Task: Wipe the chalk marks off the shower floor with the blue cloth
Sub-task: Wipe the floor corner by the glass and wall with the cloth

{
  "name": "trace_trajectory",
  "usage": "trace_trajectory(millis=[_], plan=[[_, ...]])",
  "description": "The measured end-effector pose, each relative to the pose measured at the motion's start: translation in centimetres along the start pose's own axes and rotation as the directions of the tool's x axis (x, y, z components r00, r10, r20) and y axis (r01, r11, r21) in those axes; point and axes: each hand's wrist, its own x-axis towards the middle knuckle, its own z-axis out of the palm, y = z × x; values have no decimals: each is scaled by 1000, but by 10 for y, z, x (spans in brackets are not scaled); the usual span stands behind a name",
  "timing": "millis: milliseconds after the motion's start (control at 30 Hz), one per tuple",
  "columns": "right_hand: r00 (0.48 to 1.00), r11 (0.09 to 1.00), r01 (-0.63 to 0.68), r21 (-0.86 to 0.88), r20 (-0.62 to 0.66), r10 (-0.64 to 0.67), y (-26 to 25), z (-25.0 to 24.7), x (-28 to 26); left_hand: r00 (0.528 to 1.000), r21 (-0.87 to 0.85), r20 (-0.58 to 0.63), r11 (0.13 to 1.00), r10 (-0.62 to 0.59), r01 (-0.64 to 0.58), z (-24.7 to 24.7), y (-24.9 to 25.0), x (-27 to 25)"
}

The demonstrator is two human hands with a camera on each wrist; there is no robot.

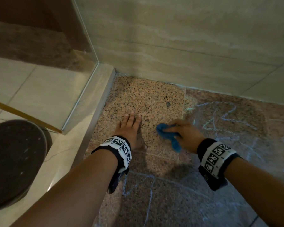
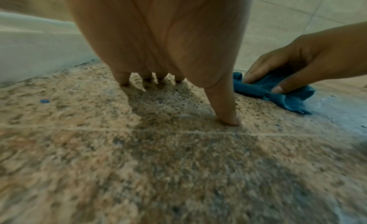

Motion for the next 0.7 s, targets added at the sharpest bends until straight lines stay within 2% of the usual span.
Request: trace_trajectory(millis=[100, 167, 233, 333, 400, 533, 600, 700], plan=[[997, 990, -71, -124, -38, 67, 9, -4, -4, 1000, 2, -15, 1000, -5, 5, 0, 1, 0], [1000, 976, -2, -218, 25, 8, 8, 3, -7, 1000, 7, -4, 1000, -7, 7, 0, 0, 0], [990, 953, 121, -278, 101, -96, -1, 8, -14, 1000, 2, -5, 1000, -2, 2, 1, 0, 0], [979, 976, 135, -169, 175, -105, -11, 10, -15, 1000, 7, -3, 1000, -2, 2, 1, -1, 0], [996, 992, 46, -120, 78, -37, -8, 4, -13, 1000, 2, -4, 1000, -6, 6, 1, -1, 0], [992, 993, -118, 2, -50, 118, -1, -4, -4, 1000, 2, -20, 1000, 3, -3, 1, -2, 0], [994, 990, -96, -99, -62, 90, -2, -1, -5, 1000, 1, -22, 1000, 0, 0, 1, -2, 0], [1000, 998, -25, -60, -5, 24, -14, 11, -14, 1000, 3, -20, 1000, -2, 2, 2, -2, 1]])
